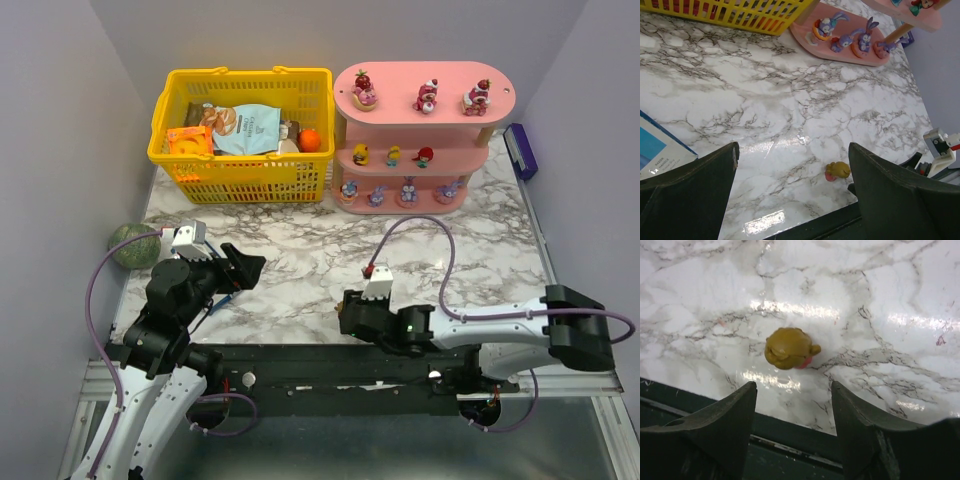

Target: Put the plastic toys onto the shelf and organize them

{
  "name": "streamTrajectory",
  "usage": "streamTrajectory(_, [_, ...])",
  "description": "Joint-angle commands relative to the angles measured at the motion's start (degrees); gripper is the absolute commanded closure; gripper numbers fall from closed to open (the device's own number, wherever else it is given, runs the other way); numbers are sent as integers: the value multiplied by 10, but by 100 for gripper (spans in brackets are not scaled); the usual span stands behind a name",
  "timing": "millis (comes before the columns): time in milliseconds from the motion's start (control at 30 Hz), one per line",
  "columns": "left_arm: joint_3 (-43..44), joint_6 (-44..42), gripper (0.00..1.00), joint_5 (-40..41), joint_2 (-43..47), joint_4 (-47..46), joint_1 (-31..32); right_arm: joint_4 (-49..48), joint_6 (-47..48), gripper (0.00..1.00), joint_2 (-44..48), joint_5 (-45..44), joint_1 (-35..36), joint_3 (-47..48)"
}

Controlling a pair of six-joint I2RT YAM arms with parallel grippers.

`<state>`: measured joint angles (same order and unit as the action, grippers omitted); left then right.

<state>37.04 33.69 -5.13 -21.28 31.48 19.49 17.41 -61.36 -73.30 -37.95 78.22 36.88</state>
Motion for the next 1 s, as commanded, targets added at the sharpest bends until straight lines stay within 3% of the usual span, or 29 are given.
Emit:
streamTrajectory(0, [-2, -1, 1, 6, 3, 2, -3, 75, -78, 29, -70, -151, 27, 79])
streamTrajectory(333, [-3, -2, 1, 4, 3, 0, -2, 140, -127, 29, -173, -173, 33, 145])
streamTrajectory(500, [-2, -2, 1, 3, 2, 1, -2, 140, -142, 34, -199, -179, 33, 149])
streamTrajectory(967, [-2, -2, 1, 3, 3, 1, -2, 109, -136, 40, -201, -199, 33, 147])
